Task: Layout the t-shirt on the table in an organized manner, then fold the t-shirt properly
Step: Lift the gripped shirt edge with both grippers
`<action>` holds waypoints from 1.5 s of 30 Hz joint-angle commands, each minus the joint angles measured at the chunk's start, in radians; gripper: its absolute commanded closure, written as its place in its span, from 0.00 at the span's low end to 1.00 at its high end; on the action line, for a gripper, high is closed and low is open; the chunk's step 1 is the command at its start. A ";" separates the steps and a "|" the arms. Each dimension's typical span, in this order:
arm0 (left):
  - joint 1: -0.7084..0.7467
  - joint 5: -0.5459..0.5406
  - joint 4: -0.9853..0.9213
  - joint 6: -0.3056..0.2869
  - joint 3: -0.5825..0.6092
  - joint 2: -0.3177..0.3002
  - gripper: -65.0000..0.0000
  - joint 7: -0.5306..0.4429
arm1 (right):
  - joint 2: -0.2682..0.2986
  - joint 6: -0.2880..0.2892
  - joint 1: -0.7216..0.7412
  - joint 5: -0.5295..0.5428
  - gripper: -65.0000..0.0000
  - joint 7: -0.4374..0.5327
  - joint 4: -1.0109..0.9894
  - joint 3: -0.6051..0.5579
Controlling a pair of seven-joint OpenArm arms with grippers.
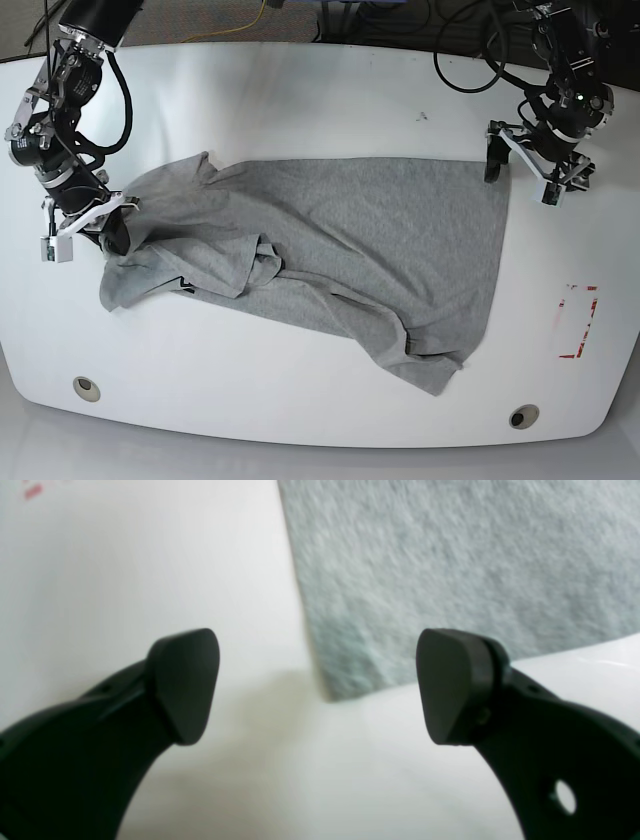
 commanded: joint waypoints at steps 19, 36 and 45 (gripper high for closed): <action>-0.011 -0.013 -0.169 -0.001 0.079 0.010 0.12 -0.068 | 0.016 0.004 0.011 0.015 1.00 0.022 0.018 0.006; -0.013 -0.013 -0.195 0.004 0.184 0.011 0.19 -0.069 | 0.016 0.004 0.011 0.018 1.00 0.022 0.018 0.006; -0.051 -0.013 -0.197 0.004 0.180 0.011 0.60 -0.072 | 0.016 0.004 0.011 0.018 1.00 0.022 0.018 0.008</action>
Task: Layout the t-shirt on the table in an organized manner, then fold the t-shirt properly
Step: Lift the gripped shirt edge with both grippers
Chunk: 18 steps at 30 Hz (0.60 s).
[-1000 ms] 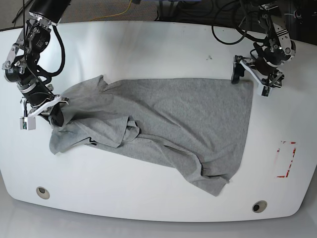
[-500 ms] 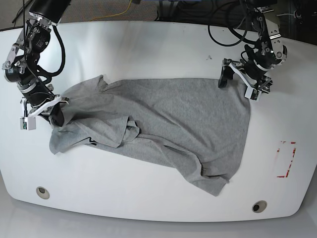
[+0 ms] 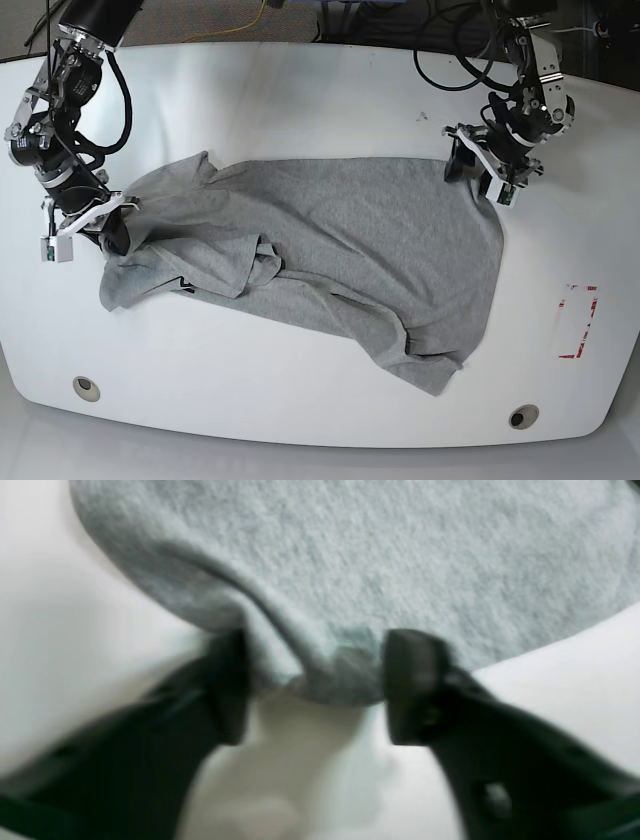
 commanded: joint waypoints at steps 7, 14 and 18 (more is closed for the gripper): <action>-0.010 0.012 0.001 -0.008 0.002 0.000 0.90 0.038 | 0.016 0.002 0.011 0.017 1.00 0.021 0.017 0.006; -0.041 0.013 0.001 -0.008 0.001 0.000 1.00 0.038 | 0.016 0.002 0.011 0.017 1.00 0.021 0.017 0.006; -0.045 0.012 0.001 -0.013 0.001 0.000 1.00 0.038 | 0.016 0.002 0.009 0.017 1.00 0.021 0.017 0.006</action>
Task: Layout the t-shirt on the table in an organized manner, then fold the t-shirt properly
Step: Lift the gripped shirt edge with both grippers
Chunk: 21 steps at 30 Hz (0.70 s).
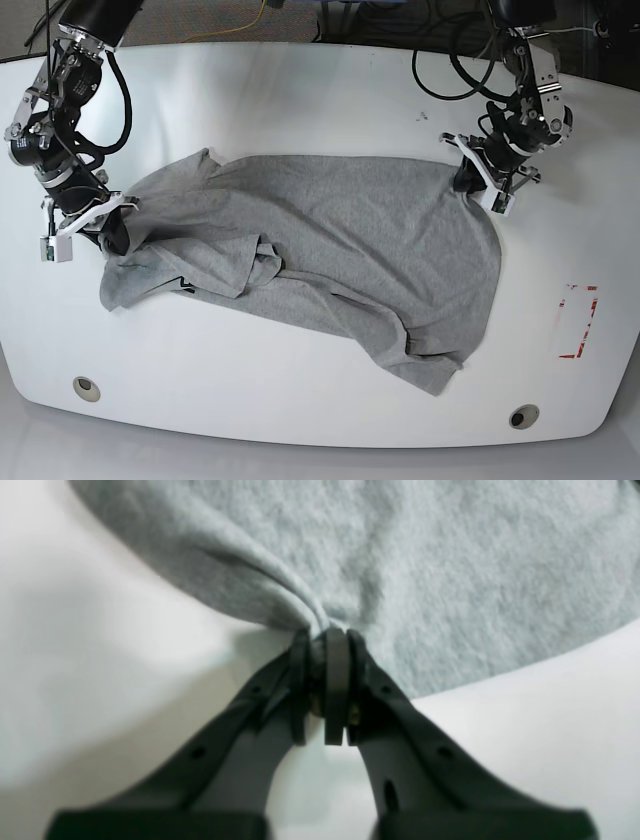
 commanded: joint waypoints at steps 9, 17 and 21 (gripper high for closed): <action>-0.008 -0.011 0.066 -0.006 -0.004 -0.005 1.00 -0.005 | 0.016 0.002 -0.004 0.024 1.00 0.021 0.033 0.006; -0.004 -0.011 0.241 -0.008 -0.043 -0.008 1.00 -0.005 | 0.016 0.002 -0.047 0.026 1.00 0.021 0.102 0.014; -0.002 -0.011 0.301 -0.008 -0.044 -0.019 1.00 -0.005 | 0.014 0.002 -0.075 0.058 1.00 0.026 0.108 0.016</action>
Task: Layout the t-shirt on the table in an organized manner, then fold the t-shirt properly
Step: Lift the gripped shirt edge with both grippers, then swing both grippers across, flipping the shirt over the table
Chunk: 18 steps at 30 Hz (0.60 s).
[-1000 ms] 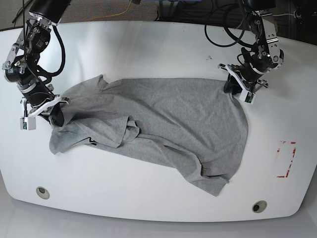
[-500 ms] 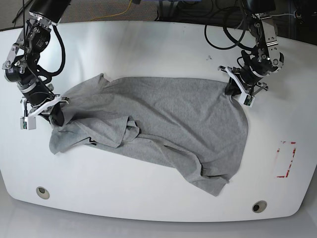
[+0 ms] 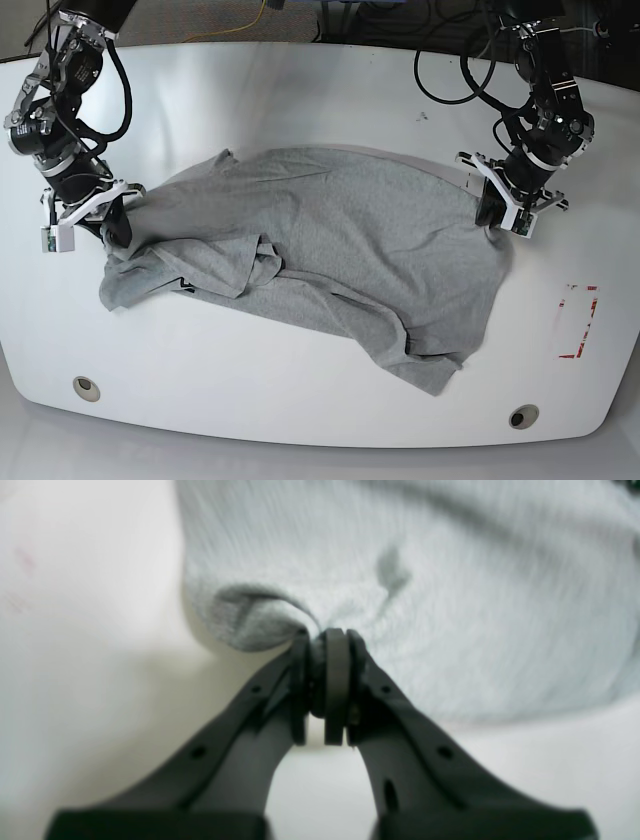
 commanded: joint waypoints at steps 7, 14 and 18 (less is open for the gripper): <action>-0.008 -0.018 0.093 -0.046 -0.002 -0.027 1.00 -0.018 | 0.014 -0.005 -0.031 0.126 1.00 0.026 0.019 0.034; -0.069 -0.018 0.122 -0.054 -0.014 -0.055 1.00 -0.018 | 0.023 -0.005 -0.016 0.189 1.00 0.023 0.018 0.103; -0.143 -0.018 0.122 -0.054 -0.014 -0.056 1.00 -0.018 | 0.037 -0.005 0.030 0.189 1.00 0.023 0.013 0.107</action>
